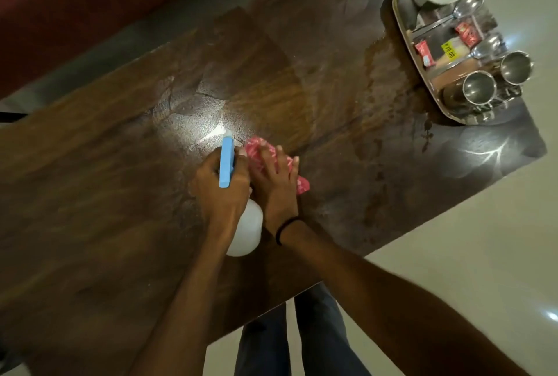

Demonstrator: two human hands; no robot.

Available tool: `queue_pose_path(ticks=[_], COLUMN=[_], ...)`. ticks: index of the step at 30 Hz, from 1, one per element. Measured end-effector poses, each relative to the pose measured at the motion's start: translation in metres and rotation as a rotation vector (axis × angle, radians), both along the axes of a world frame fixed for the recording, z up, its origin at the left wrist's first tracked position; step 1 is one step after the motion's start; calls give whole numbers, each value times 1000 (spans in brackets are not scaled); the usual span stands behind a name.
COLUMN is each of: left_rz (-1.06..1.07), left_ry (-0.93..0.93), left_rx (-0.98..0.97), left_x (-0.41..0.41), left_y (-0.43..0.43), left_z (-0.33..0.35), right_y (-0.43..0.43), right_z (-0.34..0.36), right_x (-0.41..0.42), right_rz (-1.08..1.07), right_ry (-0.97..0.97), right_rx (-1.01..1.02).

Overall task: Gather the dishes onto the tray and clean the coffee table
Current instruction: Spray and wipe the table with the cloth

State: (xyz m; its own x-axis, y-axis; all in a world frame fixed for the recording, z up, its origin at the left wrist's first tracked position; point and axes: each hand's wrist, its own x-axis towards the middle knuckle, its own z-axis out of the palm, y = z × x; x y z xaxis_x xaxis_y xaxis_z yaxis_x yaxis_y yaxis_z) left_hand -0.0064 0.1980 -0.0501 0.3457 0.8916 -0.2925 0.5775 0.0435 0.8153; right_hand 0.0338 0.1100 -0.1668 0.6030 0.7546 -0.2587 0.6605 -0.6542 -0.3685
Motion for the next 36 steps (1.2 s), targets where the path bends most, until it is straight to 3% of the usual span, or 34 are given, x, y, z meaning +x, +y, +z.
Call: queue_pose_path(ticks=[2,5,9,13,17,21,26,28,30,33,36], left_rz=[-13,0,-22,-6,-23,-43,-38,-53,-68,-59,-84], left_ry=[5,2,9,12,5,22,21,25,42,85,84], left_rx=[15,19,50,44,64,62,37,54,78,76,56], left_x=[-2,-3,-6,-10,-13,-14,-18,-16,-14,-9,-3], left_y=[-4,-12,-22,-33,-44,-63,-82,-90,-99,-111,-123], left_z=[-1,0,0,3,0,2,8,11,10,7,6], right_y=[7,30,-1,-63,-68,-44,-112,-140,-147,-136,-159], right_z=[-6,-2,1,7,1,-1,4,4,2,-5,-8], right_x=[0,46,88,29,-5,54,40,-7,-32,6,43], right_rz=[136,170,-86,-221,-31,71,-230,-150,64,236,-99], right_ry=[-58,-126,-88,-52,-23,-100,-108,-51,-7,-39,-74], right_rx=[-19,-30,-11,-32,-4,-59,-67,-74,-52,8,-26])
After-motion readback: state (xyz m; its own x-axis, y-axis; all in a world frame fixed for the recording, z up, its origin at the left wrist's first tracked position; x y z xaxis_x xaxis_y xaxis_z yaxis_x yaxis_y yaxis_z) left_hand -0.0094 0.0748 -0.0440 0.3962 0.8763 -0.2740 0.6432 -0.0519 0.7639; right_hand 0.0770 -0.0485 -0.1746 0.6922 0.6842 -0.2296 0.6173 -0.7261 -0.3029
